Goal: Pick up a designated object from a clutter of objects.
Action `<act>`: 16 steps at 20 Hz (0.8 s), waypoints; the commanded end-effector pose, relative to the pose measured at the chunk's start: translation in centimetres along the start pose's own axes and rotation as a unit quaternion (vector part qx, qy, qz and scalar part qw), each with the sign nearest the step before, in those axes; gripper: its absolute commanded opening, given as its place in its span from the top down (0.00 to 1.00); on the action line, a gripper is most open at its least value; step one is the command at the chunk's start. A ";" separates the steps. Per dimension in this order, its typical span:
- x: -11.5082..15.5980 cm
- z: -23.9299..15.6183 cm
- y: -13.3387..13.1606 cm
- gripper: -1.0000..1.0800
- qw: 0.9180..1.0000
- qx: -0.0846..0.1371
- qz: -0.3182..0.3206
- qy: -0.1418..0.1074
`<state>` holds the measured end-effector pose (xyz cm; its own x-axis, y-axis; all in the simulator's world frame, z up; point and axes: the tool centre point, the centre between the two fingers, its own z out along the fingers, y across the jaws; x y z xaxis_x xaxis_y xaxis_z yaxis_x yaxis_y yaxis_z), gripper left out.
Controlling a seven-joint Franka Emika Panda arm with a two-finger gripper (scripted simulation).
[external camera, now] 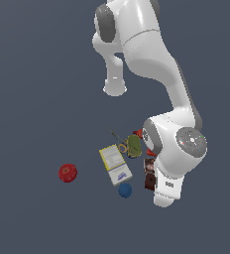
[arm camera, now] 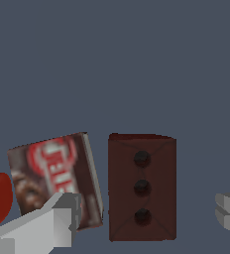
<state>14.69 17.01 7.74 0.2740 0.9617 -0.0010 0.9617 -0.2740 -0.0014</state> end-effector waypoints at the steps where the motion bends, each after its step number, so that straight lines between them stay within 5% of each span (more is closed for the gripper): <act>1: 0.0 0.0 0.0 0.04 1.000 0.000 0.000 0.000; 16: 0.1 5.1 0.0 0.04 1.000 -0.001 -0.003 0.000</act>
<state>15.35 17.01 4.08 0.2709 0.9626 0.0073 0.9624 -0.2710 0.0174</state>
